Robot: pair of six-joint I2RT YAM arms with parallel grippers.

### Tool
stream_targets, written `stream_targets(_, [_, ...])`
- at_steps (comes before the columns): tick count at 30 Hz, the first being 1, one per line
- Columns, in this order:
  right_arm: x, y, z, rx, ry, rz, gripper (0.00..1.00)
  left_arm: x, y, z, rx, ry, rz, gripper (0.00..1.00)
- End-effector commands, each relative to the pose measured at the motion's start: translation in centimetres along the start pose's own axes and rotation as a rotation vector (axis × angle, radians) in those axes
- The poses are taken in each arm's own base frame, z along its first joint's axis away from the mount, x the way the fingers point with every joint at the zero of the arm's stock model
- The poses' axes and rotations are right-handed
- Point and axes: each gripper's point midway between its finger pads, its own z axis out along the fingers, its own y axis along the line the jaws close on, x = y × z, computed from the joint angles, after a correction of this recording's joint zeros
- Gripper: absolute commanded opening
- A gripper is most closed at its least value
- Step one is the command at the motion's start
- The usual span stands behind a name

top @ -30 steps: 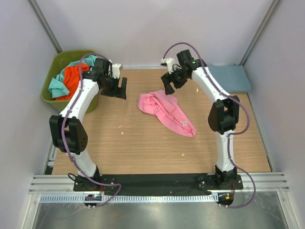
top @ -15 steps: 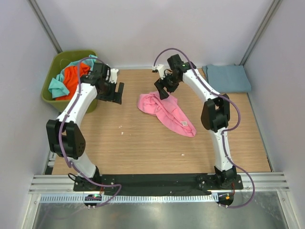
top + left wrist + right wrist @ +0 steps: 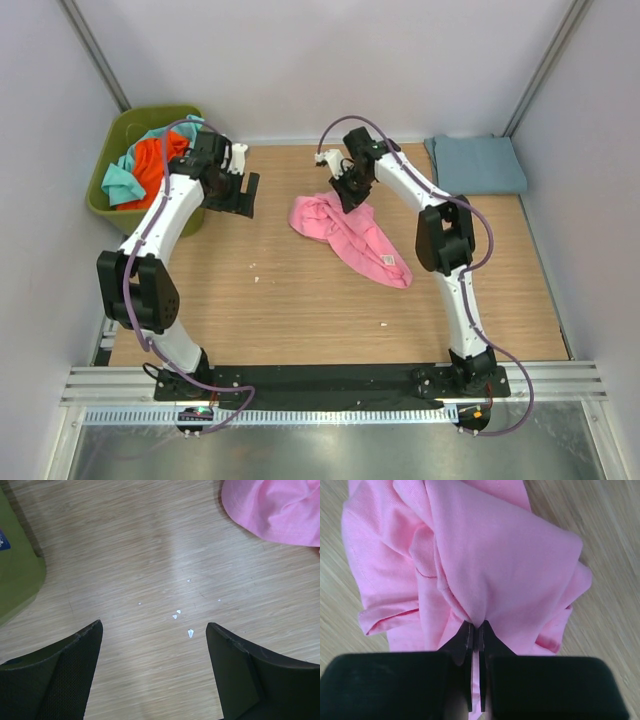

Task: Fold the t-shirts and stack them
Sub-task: Flatten the tshirt out

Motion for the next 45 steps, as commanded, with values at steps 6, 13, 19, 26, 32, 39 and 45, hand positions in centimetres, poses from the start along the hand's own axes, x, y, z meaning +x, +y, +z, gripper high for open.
stream_targets(6, [-0.1, -1.9, -13.0, 0.248, -0.128, 0.014, 0.01, -2.5, -0.4, -0.4, 0.039, -0.077, 0.002, 0.84])
stream_targets(13, [7.3, -5.5, -20.2, 0.372, -0.14, 0.185, 0.01, -3.3, -2.1, 1.0, 0.118, -0.046, 0.014, 0.81])
stream_targets(19, [14.7, -4.7, -18.9, 0.37, -0.006, 0.267, 0.01, -4.5, -4.5, 2.6, 0.157, -0.027, 0.053, 0.81])
stream_targets(26, [15.0, -4.3, -18.8, 0.348, 0.011, 0.258, 0.57, -4.7, -6.0, 3.2, 0.149, -0.013, 0.105, 0.81])
stream_targets(32, [10.7, -5.7, -19.4, 0.341, -0.063, 0.228, 0.68, -4.0, -6.3, 3.6, 0.143, 0.002, 0.125, 0.81])
stream_targets(39, [7.4, -0.1, -14.8, 0.173, -0.032, -0.117, 0.55, -3.5, -5.6, 3.2, 0.101, 0.005, 0.138, 0.81])
stream_targets(45, [9.2, 3.3, -12.4, 0.306, -0.139, -0.565, 0.55, -3.4, -4.4, 2.4, 0.038, -0.008, 0.156, 0.82])
